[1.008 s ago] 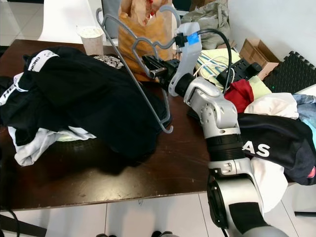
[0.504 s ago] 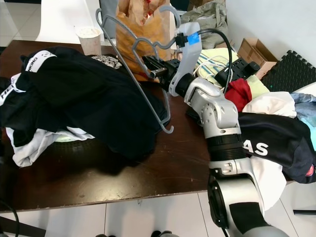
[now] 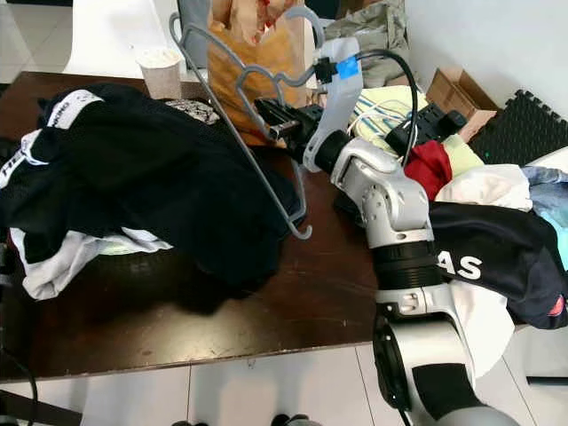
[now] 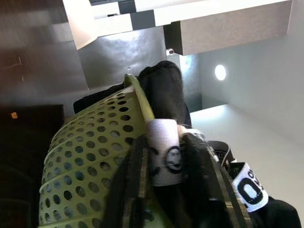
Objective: Hang hanger
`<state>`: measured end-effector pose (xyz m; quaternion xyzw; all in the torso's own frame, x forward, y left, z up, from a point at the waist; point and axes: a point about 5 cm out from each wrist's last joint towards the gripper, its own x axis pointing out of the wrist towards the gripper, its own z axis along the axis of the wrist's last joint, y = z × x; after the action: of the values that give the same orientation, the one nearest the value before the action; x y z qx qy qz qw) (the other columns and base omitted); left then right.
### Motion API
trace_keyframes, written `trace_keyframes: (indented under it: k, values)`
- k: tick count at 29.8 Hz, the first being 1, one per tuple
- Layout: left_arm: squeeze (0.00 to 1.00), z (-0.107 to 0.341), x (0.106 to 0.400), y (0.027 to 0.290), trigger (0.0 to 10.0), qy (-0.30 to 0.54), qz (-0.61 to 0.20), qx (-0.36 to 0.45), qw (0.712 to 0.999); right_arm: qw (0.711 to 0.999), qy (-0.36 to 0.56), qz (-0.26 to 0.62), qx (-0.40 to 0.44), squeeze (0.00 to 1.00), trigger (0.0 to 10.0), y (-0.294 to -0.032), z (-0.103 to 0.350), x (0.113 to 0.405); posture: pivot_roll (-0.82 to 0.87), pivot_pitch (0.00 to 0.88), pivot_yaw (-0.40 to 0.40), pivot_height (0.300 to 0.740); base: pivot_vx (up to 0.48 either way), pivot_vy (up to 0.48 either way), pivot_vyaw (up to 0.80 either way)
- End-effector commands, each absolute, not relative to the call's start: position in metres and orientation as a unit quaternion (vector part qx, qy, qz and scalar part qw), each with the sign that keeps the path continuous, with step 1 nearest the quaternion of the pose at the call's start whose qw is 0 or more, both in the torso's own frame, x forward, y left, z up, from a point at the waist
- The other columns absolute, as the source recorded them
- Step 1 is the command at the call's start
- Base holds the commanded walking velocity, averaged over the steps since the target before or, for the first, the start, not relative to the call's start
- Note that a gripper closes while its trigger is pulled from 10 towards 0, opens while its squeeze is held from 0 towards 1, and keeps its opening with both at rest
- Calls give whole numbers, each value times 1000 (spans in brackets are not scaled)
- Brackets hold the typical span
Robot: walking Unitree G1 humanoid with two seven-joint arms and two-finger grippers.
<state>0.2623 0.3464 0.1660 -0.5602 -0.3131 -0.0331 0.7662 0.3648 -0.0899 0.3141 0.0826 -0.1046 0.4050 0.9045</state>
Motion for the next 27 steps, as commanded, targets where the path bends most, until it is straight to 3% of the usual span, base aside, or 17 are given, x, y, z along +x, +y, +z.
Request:
trace_keyframes:
  k: [1, 9, 10, 11, 12, 14, 15, 16, 18, 19, 20, 21, 22, 25, 27]
  values:
    - [0, 175, 257, 350, 0, -332, -35, -545, 769, 903, -111, 408, 73, 0, 10000, -91, 319, 362, -89, 196, -123, 740, 0, 0, 0]
    - [0, 190, 249, 350, 0, -361, -19, -518, 775, 903, -110, 408, 73, 0, 10000, -91, 319, 363, -82, 198, -120, 740, 0, 0, 0]
    - [0, 194, 248, 350, 627, -365, -18, -511, 779, 903, -110, 408, 73, 0, 10000, -90, 319, 363, -82, 198, -120, 740, 0, 0, 0]
    - [0, 196, 246, 349, 6706, -366, -18, -507, 780, 903, -110, 408, 74, 0, 10000, -90, 319, 363, -78, 198, -120, 740, 0, 0, 0]
    - [0, 196, 246, 349, 6706, -366, -18, -507, 780, 903, -110, 408, 74, 0, 10000, -90, 319, 363, -78, 198, -120, 740, 0, 0, 0]
    - [0, 195, 245, 346, 10000, -359, -10, -499, 789, 903, -111, 409, 74, 0, 10000, -89, 319, 363, -72, 199, -118, 740, 0, 0, 0]
    - [0, 194, 245, 345, 10000, -357, -10, -497, 790, 903, -110, 409, 75, 0, 10000, -89, 319, 363, -72, 199, -118, 740, 0, 0, 0]
    - [608, 195, 245, 343, 10000, -356, -11, -493, 794, 902, -111, 410, 76, 0, 10000, -89, 318, 363, -72, 199, -117, 740, 0, 0, 0]
    - [608, 195, 245, 343, 10000, -356, -11, -493, 794, 902, -111, 410, 76, 0, 10000, -89, 318, 363, -72, 199, -117, 740, 0, 0, 0]
    - [612, 199, 245, 342, 1725, -358, -10, -486, 797, 902, -111, 410, 76, 0, 10000, -88, 318, 362, -70, 198, -116, 740, 0, 0, 0]
    - [467, 206, 244, 341, 0, -365, -17, -479, 798, 902, -111, 410, 77, 0, 10000, -88, 318, 362, -68, 196, -114, 740, 0, 0, 0]
    - [467, 206, 244, 341, 0, -365, -17, -479, 798, 902, -111, 410, 77, 0, 10000, -88, 318, 362, -68, 196, -114, 740, 0, 0, 0]
    - [0, 226, 246, 337, 0, -372, -33, -446, 813, 902, -112, 410, 78, 0, 10000, -87, 318, 362, -67, 196, -114, 740, 0, 0, 0]
    - [0, 235, 246, 334, 0, -374, -39, -430, 821, 902, -112, 410, 79, 0, 10000, -87, 318, 362, -67, 196, -114, 740, 0, 0, 0]
    - [0, 273, 249, 317, 0, -362, -93, -336, 865, 902, -113, 408, 81, 0, 10000, -87, 317, 362, -59, 193, -108, 740, 0, 0, 0]
